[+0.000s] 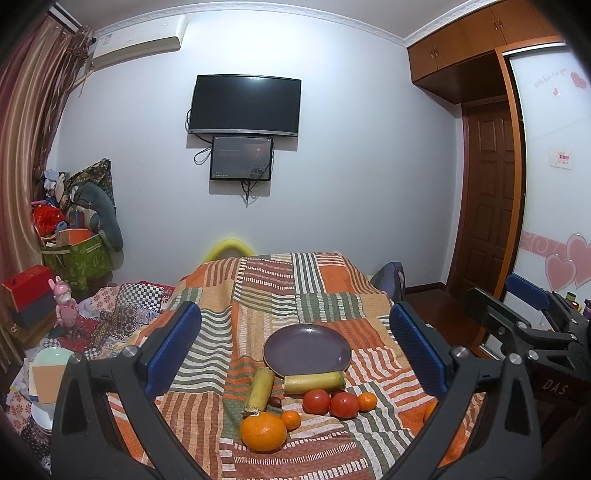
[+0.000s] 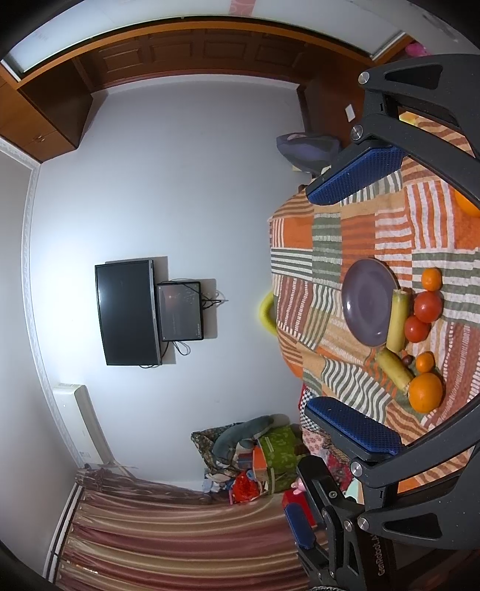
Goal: Organize fruits
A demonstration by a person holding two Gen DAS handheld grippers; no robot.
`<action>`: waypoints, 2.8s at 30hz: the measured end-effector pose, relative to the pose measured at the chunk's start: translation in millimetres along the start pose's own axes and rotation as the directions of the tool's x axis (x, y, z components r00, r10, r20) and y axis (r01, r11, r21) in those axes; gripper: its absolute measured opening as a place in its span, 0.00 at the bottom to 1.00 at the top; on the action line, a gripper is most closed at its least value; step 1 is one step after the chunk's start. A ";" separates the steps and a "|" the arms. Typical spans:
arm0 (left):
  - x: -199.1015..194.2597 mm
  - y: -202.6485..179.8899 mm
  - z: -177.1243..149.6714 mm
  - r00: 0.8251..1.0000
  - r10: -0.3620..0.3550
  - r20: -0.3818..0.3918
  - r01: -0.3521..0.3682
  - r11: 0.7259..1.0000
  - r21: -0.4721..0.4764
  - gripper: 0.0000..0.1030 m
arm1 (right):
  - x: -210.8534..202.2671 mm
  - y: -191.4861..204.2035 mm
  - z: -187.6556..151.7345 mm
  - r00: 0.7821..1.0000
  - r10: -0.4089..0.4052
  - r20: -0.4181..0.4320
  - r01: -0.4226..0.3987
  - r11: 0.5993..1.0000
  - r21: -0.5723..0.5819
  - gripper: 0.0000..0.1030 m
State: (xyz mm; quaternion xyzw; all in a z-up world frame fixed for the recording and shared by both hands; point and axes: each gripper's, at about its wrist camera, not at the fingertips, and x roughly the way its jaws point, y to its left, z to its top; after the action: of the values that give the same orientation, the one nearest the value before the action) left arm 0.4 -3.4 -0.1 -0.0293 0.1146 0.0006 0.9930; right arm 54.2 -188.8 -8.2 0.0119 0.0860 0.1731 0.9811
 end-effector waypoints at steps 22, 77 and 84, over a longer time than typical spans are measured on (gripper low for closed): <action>18.4 6.1 -8.6 0.998 -0.016 -0.068 0.017 1.000 0.015 0.87 | 7.3 -7.6 -7.8 0.999 0.017 -0.051 -0.017 1.000 -0.003 0.99; 195.7 57.3 -180.4 0.730 -0.062 -0.681 0.028 0.998 -0.061 0.72 | 91.7 -138.5 -184.5 0.680 -0.109 -0.725 0.291 0.948 0.130 0.63; 194.7 64.1 -174.7 0.723 -0.099 -0.683 0.037 0.994 -0.105 0.68 | 93.6 -138.1 -173.5 0.699 -0.099 -0.708 0.285 0.947 0.148 0.63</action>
State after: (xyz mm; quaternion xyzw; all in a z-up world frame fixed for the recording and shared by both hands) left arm 149.8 49.4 -217.9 -0.0734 0.4726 -0.0419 0.8772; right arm 157.4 -287.7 -201.8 0.0590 0.4674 0.0487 0.8807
